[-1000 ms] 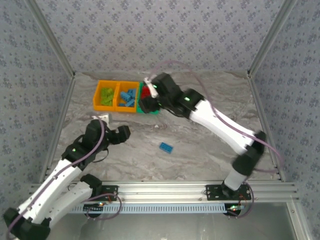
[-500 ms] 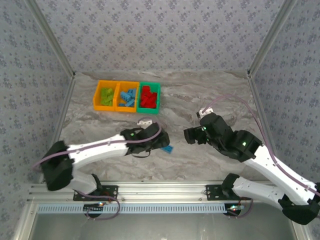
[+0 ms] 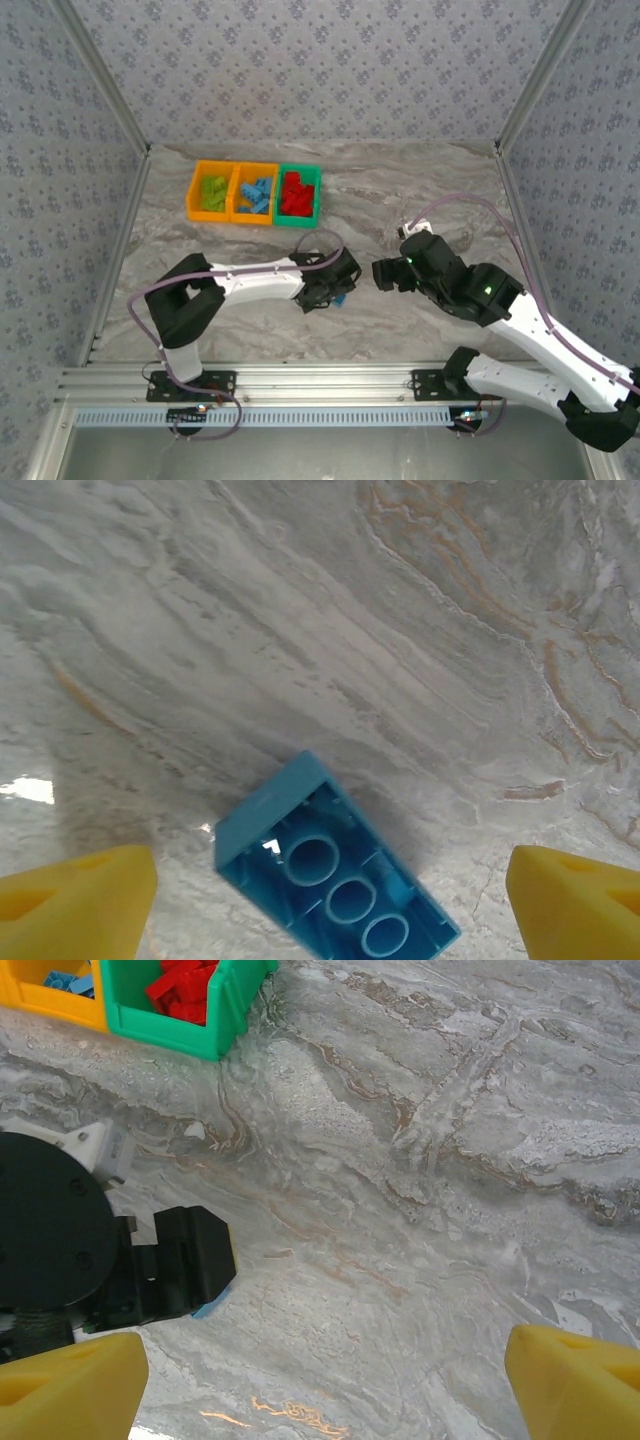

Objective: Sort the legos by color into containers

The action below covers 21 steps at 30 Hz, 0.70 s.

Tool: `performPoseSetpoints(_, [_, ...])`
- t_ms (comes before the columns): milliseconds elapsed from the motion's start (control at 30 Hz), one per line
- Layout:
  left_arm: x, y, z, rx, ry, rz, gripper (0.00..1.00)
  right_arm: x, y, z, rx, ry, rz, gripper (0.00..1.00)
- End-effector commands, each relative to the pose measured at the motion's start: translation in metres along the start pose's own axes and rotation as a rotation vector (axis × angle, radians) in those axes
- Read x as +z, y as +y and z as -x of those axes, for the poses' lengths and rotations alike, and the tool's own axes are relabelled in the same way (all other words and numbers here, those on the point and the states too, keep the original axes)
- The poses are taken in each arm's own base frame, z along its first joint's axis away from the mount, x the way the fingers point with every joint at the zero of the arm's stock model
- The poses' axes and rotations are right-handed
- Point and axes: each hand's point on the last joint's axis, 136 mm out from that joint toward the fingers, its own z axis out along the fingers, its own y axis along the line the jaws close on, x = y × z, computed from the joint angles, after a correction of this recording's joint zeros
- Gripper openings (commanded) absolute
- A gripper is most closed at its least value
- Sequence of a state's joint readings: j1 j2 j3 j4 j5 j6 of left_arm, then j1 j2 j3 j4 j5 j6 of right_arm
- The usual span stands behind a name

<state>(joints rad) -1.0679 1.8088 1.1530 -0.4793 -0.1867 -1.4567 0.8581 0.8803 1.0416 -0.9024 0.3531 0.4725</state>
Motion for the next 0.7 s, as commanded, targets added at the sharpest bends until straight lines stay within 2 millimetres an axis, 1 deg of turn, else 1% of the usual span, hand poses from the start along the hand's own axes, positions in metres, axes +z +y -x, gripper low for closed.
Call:
performPoseSetpoints(0, [0.003,-0.002,-0.006,-0.007,0.022,0.033,0.85,-0.002,-0.004,-0.005,0.019,0.000,-0.016,0.95])
performPoseSetpoints(67, [0.006,0.003,-0.007,-0.007,0.029,0.063,0.80,-0.002,-0.004,-0.005,0.022,-0.002,-0.015,0.95])
performPoseSetpoints(200, [0.010,0.015,-0.010,-0.017,0.034,0.106,0.61,-0.003,-0.006,-0.006,0.029,-0.006,-0.017,0.95])
performPoseSetpoints(300, [0.011,0.019,-0.011,-0.006,0.040,0.107,0.49,-0.002,-0.005,-0.008,0.030,-0.002,-0.017,0.95])
performPoseSetpoints(433, [0.010,0.027,-0.011,0.020,0.052,0.119,0.36,-0.001,-0.001,-0.011,0.024,0.016,0.006,0.96])
performPoseSetpoints(500, [0.007,0.032,-0.008,0.021,0.049,0.122,0.31,-0.001,0.008,-0.015,0.016,0.037,0.059,0.96])
performPoseSetpoints(567, [0.003,0.033,-0.003,0.033,0.041,0.098,0.25,0.000,0.025,-0.020,0.009,0.070,0.149,0.96])
performPoseSetpoints(667, [-0.012,0.022,0.009,0.071,0.014,-0.001,0.20,-0.001,0.053,-0.027,0.024,0.106,0.304,0.95])
